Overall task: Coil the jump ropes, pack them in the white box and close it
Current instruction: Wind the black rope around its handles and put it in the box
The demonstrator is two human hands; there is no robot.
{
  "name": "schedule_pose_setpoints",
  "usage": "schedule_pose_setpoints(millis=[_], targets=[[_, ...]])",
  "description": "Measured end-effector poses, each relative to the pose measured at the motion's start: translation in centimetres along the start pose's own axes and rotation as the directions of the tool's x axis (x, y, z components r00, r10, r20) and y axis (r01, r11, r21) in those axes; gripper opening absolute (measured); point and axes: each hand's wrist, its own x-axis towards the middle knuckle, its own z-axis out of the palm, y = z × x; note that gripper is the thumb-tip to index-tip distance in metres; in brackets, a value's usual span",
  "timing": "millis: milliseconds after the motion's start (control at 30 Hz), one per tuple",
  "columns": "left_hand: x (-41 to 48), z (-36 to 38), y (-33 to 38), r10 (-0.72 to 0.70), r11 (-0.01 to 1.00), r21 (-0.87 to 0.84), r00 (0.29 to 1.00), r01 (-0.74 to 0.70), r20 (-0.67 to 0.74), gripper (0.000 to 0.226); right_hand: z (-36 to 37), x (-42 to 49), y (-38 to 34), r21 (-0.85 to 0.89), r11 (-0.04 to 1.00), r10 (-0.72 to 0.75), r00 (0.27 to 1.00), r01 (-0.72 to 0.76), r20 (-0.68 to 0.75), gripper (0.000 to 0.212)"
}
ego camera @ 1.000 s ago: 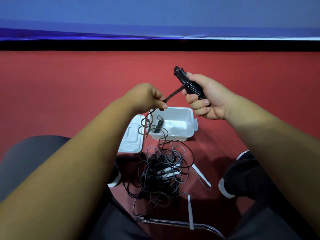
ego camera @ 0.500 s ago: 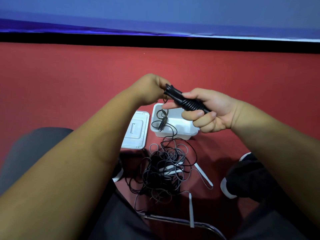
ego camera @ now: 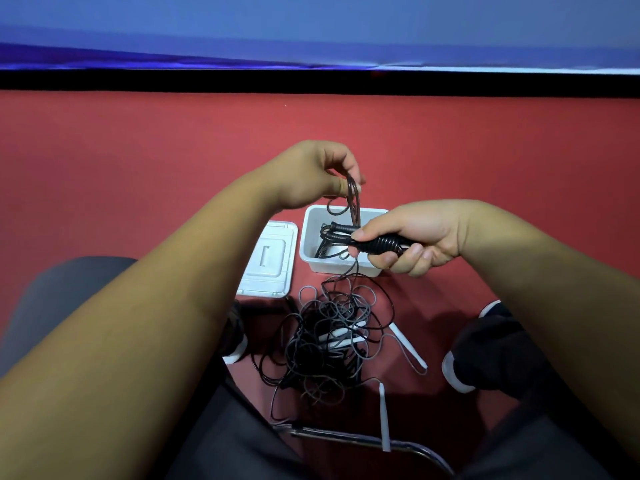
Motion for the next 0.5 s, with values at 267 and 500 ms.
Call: schedule_pose_setpoints(millis=[267, 500], targets=[[-0.2, -1.1, 0.1, 0.018, 0.967, 0.254, 0.998, -0.004, -0.056, 0.015, -1.3, 1.3, 0.4, 0.078, 0.996, -0.009, 0.945, 0.037, -0.328, 0.024], [-0.6, -0.8, -0.2, -0.073, 0.924, 0.377, 0.997, 0.063, 0.013, 0.024, -2.2, 1.6, 0.4, 0.138, 0.957, -0.143, 0.828, 0.255, -0.542, 0.024]])
